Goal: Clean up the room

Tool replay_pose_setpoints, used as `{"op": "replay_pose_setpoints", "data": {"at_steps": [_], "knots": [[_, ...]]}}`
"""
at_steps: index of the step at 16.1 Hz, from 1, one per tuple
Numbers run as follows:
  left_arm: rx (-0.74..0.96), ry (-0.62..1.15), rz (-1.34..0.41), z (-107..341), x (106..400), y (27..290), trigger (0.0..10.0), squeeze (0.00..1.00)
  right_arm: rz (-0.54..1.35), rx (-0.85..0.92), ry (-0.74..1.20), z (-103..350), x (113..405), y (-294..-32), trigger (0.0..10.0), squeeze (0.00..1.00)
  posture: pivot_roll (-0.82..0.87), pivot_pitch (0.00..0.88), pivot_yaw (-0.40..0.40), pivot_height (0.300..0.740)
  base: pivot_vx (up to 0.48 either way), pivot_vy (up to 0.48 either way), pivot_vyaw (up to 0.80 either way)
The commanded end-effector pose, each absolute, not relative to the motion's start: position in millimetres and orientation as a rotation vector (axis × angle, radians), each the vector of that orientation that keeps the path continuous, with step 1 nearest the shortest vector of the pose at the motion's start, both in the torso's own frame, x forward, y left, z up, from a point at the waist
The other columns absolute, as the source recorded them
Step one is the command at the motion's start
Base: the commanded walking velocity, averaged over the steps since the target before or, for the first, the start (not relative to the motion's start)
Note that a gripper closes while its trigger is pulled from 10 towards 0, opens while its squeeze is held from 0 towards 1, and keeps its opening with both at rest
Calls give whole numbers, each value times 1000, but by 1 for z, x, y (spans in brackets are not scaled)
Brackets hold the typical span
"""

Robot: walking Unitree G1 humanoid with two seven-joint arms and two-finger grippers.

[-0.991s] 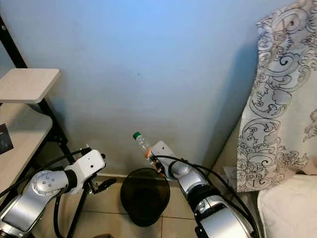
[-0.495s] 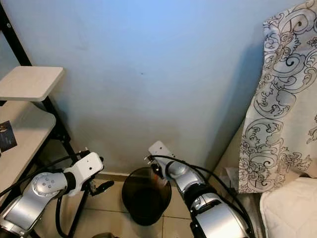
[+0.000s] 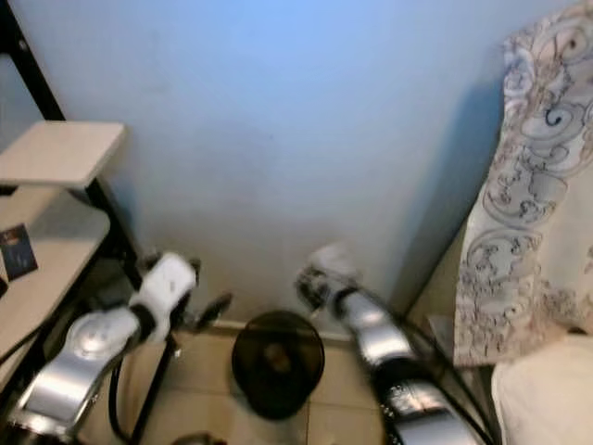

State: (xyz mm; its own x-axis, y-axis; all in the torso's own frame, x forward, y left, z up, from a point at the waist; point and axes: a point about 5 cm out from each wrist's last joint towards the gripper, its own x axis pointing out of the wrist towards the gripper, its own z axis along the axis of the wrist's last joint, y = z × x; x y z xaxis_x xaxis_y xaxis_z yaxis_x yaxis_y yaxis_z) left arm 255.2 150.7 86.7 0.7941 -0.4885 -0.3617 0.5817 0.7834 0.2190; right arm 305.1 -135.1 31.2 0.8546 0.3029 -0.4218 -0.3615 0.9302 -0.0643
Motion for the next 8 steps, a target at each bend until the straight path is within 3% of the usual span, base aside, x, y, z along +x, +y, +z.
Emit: {"op": "replay_pose_setpoints", "data": {"at_steps": [1,5,8], "knots": [[305,288,-534,92,256,152,10000,0,290,-107,363,44,306,-145,10000,1000,37,0,20,740,0,0,-700],[211,181,-361,101,247,145,10000,0,54,9,183,88,277,-171,10000,1000,-27,0,49,740,0,0,-714],[201,173,-321,105,245,141,10000,0,-38,25,158,101,263,-177,10000,1000,-29,0,49,740,0,0,-754]]}}
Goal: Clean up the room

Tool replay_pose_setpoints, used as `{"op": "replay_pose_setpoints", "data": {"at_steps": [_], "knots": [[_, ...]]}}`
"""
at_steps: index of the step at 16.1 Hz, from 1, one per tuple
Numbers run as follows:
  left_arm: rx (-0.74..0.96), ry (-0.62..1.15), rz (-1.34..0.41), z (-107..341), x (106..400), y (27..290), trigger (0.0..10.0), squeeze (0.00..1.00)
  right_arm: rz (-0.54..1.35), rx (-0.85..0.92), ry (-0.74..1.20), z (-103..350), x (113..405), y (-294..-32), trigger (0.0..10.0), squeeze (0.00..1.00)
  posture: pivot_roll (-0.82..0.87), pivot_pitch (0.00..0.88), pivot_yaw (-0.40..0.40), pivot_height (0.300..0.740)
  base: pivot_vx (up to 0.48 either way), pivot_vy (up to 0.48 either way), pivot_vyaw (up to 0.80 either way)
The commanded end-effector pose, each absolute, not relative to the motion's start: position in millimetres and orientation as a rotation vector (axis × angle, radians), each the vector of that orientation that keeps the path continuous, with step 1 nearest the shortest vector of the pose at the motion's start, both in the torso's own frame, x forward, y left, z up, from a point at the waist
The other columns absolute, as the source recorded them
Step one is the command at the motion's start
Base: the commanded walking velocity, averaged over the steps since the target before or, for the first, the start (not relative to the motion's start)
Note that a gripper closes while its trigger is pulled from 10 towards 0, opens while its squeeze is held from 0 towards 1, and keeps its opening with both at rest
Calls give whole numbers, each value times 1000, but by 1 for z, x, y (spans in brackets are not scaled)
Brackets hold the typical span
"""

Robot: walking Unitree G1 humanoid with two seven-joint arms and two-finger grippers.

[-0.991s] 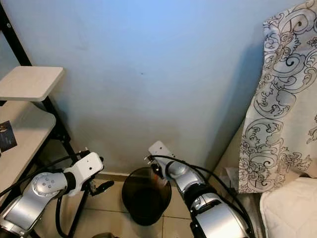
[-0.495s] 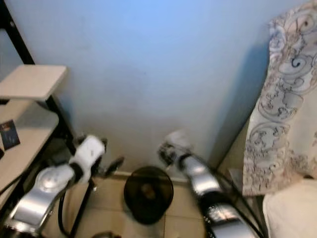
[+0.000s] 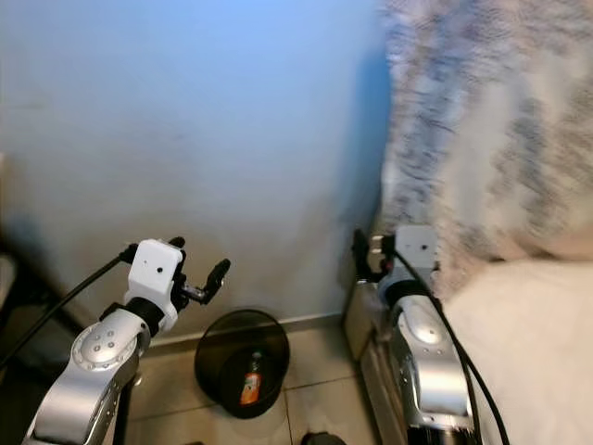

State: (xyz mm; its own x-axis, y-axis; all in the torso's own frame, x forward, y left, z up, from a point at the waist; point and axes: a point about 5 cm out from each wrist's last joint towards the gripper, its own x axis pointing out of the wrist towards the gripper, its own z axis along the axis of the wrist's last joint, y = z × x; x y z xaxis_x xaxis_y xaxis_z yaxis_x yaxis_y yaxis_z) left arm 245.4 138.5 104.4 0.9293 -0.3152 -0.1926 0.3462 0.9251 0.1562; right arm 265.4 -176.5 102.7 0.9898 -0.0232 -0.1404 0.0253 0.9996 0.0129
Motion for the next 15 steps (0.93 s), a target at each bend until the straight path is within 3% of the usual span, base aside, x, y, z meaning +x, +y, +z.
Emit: {"op": "replay_pose_setpoints", "data": {"at_steps": [1,5,8,15], "knots": [[201,158,-292,107,246,141,10000,0,-97,17,163,104,255,-181,10000,1000,-46,0,49,740,0,0,-775],[190,171,-246,105,242,146,10000,0,-148,9,196,105,239,-188,10000,1000,-14,0,33,740,0,0,-781],[145,183,-142,105,240,165,10000,0,-99,-31,218,106,246,-174,10000,1000,8,0,10,740,0,0,-781],[184,182,-118,103,241,165,10000,0,-151,4,269,100,247,-181,10000,1000,27,0,-3,740,0,0,-781]]}}
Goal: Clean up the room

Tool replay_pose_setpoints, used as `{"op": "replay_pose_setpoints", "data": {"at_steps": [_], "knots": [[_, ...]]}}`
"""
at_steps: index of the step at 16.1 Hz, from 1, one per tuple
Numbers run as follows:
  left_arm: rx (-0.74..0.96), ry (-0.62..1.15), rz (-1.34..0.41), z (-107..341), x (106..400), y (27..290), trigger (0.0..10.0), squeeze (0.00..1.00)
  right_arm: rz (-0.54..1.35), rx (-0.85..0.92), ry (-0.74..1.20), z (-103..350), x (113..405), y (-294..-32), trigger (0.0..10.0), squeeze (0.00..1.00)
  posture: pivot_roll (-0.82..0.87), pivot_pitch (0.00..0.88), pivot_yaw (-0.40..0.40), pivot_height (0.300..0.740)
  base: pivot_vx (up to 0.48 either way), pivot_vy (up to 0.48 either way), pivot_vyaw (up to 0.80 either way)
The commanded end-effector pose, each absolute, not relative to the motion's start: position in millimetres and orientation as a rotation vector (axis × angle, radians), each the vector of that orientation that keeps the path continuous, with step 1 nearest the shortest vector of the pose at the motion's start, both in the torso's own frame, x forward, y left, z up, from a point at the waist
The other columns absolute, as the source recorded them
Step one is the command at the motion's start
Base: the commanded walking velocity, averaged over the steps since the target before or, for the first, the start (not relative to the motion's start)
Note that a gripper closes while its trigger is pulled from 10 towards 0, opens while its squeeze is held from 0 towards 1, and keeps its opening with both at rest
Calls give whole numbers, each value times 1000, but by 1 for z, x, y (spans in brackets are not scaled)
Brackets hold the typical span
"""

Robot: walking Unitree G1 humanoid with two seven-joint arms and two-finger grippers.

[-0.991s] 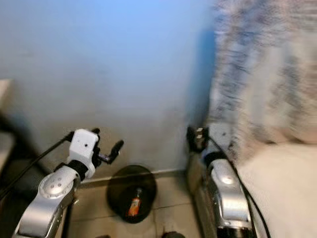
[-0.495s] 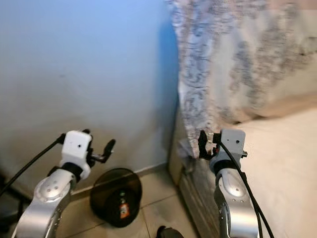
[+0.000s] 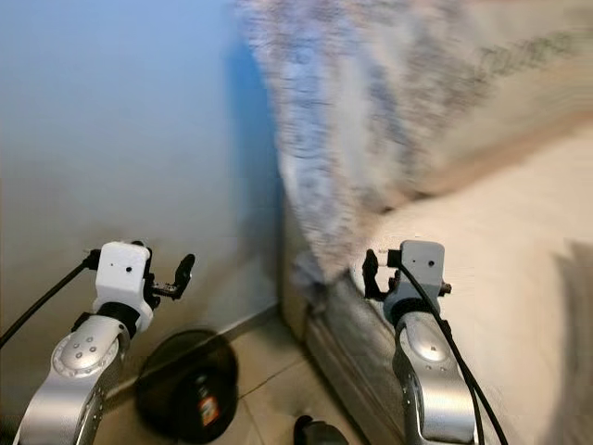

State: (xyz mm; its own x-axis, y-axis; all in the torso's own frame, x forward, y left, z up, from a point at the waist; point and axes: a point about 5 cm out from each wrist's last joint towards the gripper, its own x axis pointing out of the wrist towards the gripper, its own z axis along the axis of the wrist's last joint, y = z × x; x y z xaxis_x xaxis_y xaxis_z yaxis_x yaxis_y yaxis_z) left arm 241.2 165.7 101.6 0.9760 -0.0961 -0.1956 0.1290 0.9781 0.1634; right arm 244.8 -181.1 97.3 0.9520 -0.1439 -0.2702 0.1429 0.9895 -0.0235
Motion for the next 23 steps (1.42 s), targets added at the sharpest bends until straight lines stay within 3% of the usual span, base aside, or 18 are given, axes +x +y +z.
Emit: {"op": "replay_pose_setpoints", "data": {"at_steps": [1,23], "knots": [[171,186,-116,103,242,164,10000,0,-156,1,272,100,246,-182,10000,1000,23,0,0,740,0,0,-781],[165,123,-115,108,253,161,10000,0,-176,-53,258,109,253,-186,10000,1000,21,0,-7,740,0,0,-776]]}}
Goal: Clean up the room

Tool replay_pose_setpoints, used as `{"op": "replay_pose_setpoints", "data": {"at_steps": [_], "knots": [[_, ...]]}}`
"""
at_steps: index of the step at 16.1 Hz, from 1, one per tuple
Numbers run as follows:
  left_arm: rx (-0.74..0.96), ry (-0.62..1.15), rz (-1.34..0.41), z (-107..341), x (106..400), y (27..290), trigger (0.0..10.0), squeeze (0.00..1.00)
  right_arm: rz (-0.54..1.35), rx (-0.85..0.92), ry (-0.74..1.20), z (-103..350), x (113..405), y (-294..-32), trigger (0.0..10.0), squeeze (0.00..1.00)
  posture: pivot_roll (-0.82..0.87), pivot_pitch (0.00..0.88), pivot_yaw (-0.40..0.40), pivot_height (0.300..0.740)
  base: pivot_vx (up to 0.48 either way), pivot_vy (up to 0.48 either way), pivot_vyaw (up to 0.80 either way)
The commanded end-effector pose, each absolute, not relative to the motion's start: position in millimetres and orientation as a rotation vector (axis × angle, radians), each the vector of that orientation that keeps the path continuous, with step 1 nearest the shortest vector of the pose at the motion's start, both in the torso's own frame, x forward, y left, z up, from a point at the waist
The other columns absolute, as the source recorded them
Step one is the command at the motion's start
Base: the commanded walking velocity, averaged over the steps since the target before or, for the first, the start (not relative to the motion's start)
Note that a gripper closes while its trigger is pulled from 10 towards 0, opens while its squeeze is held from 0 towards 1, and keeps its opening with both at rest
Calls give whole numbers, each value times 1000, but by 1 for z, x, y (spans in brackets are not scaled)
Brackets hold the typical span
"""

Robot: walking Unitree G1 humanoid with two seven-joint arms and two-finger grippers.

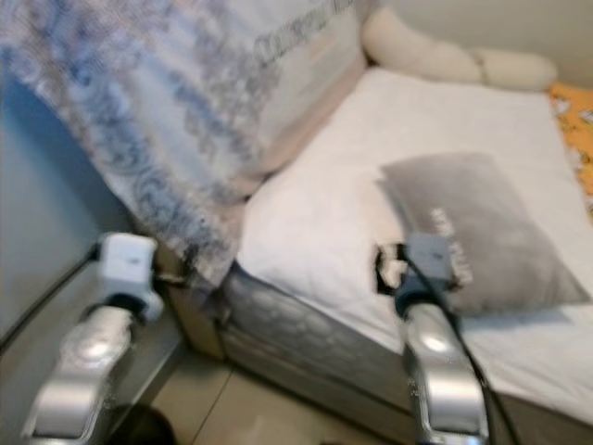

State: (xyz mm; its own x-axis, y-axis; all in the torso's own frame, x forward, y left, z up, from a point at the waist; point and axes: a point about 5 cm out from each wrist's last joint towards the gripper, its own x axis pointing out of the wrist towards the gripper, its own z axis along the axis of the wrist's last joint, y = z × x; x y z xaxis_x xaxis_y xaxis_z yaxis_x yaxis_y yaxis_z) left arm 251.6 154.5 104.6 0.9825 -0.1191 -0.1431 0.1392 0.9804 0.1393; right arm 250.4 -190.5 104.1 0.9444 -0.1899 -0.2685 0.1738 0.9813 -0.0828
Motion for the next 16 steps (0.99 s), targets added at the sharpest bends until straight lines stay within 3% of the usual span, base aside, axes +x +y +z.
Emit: {"op": "replay_pose_setpoints", "data": {"at_steps": [1,3,9,10,11,12,13,16], "knots": [[147,109,-120,110,253,161,10000,0,-180,-56,256,110,252,-187,10000,1000,20,0,-7,740,270,0,-775],[142,105,-125,111,254,161,10000,0,-185,-65,251,110,252,-188,10000,1000,18,0,-6,740,317,0,-769],[139,94,-135,111,255,160,10000,0,-180,-92,221,115,256,-190,10000,1000,18,0,-6,740,376,0,0],[138,92,-136,111,255,160,10000,0,-181,-94,221,115,256,-190,10000,824,20,0,-5,740,420,0,0],[138,91,-137,112,255,160,10000,0,-182,-95,221,115,256,-190,10000,494,20,0,-5,740,424,0,0],[138,90,-139,112,255,160,10000,0,-182,-97,221,114,256,-190,10000,67,20,0,-4,740,424,0,0],[138,90,-140,112,255,160,10000,0,-180,-95,232,113,256,-189,10000,0,18,0,-2,740,424,0,0],[139,90,-146,112,256,160,10000,0,-186,-82,244,111,255,-189,10000,0,15,0,1,740,425,0,-490]]}}
